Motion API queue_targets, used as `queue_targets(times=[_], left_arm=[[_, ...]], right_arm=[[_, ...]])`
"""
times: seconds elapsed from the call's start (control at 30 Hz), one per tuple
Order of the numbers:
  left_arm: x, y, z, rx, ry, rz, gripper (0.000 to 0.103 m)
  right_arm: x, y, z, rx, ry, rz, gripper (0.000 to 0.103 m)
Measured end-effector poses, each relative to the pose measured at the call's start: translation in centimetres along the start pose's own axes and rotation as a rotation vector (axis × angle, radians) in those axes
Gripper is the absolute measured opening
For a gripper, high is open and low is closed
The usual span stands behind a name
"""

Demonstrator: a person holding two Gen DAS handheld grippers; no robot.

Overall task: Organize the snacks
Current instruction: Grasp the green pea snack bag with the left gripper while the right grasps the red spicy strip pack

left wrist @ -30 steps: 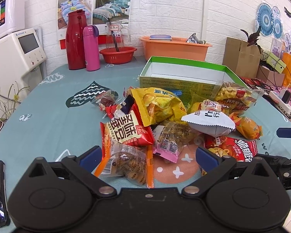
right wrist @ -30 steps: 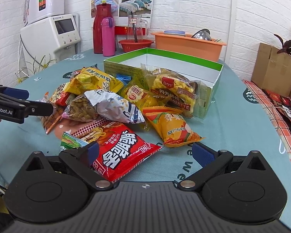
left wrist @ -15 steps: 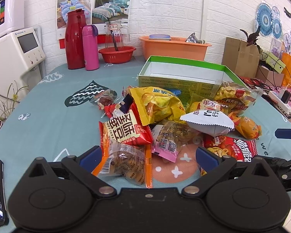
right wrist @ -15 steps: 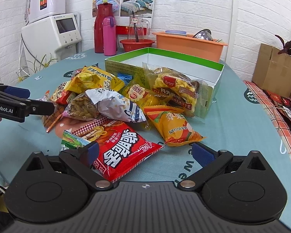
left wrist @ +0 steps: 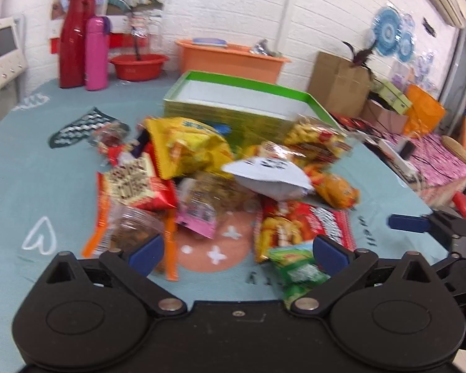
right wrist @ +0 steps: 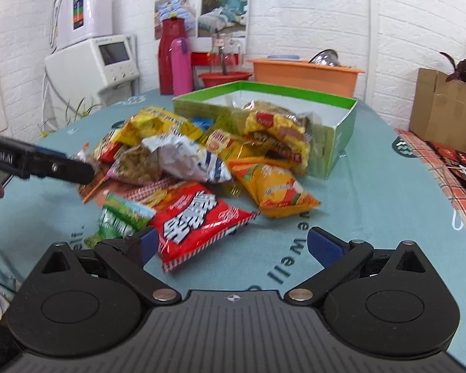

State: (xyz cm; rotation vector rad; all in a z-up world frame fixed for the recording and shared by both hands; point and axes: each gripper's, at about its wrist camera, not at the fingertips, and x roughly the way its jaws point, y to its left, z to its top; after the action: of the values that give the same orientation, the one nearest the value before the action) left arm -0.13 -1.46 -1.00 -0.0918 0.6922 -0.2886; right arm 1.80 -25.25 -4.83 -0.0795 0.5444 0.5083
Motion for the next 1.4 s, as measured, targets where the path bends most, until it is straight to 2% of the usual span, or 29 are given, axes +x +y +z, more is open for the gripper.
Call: queue_targets(times=[0.1, 0.17, 0.23, 0.3, 0.37, 0.4, 0.43, 0.47, 0.6, 0.67, 0.73, 0.8, 0.97, 1.0, 1.07, 1.23, 1.4], left_arm=[[0.2, -1.3, -0.5, 0.022, 0.045, -0.095, 0.103], [0.6, -2.0, -0.8, 0.029, 0.072, -0.147, 0.103], [1.5, -2.6, -1.2, 0.028, 0.096, -0.15, 0.084], [2.5, -2.8, -1.4, 0.02, 0.113, -0.121, 0.084], [3.4, -2.8, -1.5, 0.025, 0.122, -0.106, 0.073], [3.7, -2.6, -1.5, 0.028, 0.137, -0.104, 0.056], [3.7, -2.3, -1.6, 0.023, 0.143, -0.109, 0.047], [3.6, -1.9, -1.5, 0.026, 0.142, -0.102, 0.05], [2.7, 0.4, -1.3, -0.003, 0.131, -0.033, 0.05], [2.0, 1.3, -1.2, -0.029, 0.113, -0.024, 0.051], [1.3, 1.4, -1.2, -0.039, 0.094, -0.048, 0.076], [0.9, 0.9, -1.4, -0.015, 0.086, -0.06, 0.079], [1.9, 0.8, -1.7, 0.009, 0.119, -0.058, 0.073], [2.0, 1.1, -1.7, -0.001, 0.128, -0.064, 0.07], [1.9, 1.5, -1.8, -0.012, 0.126, -0.076, 0.069], [2.3, 1.3, -1.6, -0.012, 0.127, -0.089, 0.074], [2.0, 1.3, -2.0, -0.001, 0.114, -0.084, 0.062]], right_arm=[[-0.4, 0.3, -0.4, -0.016, 0.009, 0.055, 0.103], [-0.4, 0.5, -0.7, -0.04, 0.008, 0.057, 0.103], [-0.1, 0.2, -0.7, -0.041, 0.016, 0.028, 0.103], [0.3, -0.3, -0.7, -0.015, 0.036, 0.011, 0.103], [0.3, -0.8, -0.7, 0.007, 0.04, 0.018, 0.103], [0.2, -0.9, -0.7, 0.009, 0.04, 0.024, 0.103], [0.2, -0.9, -0.7, 0.005, 0.038, 0.027, 0.103], [0.2, -0.7, -0.7, -0.005, 0.036, 0.03, 0.103], [0.6, 0.2, 0.1, -0.082, 0.024, 0.075, 0.103], [1.2, 0.9, 0.8, -0.14, 0.015, 0.101, 0.103], [2.3, 1.6, 1.5, -0.204, 0.014, 0.124, 0.103], [3.4, 2.3, 2.0, -0.267, 0.015, 0.145, 0.103], [6.0, 3.0, 2.7, -0.356, 0.049, 0.164, 0.103], [6.3, 2.9, 2.7, -0.34, 0.071, 0.179, 0.103], [5.9, 2.5, 2.8, -0.273, 0.096, 0.203, 0.103], [4.4, 3.5, 2.0, -0.31, 0.087, 0.211, 0.103], [5.1, 3.4, 2.3, -0.243, 0.107, 0.217, 0.103]])
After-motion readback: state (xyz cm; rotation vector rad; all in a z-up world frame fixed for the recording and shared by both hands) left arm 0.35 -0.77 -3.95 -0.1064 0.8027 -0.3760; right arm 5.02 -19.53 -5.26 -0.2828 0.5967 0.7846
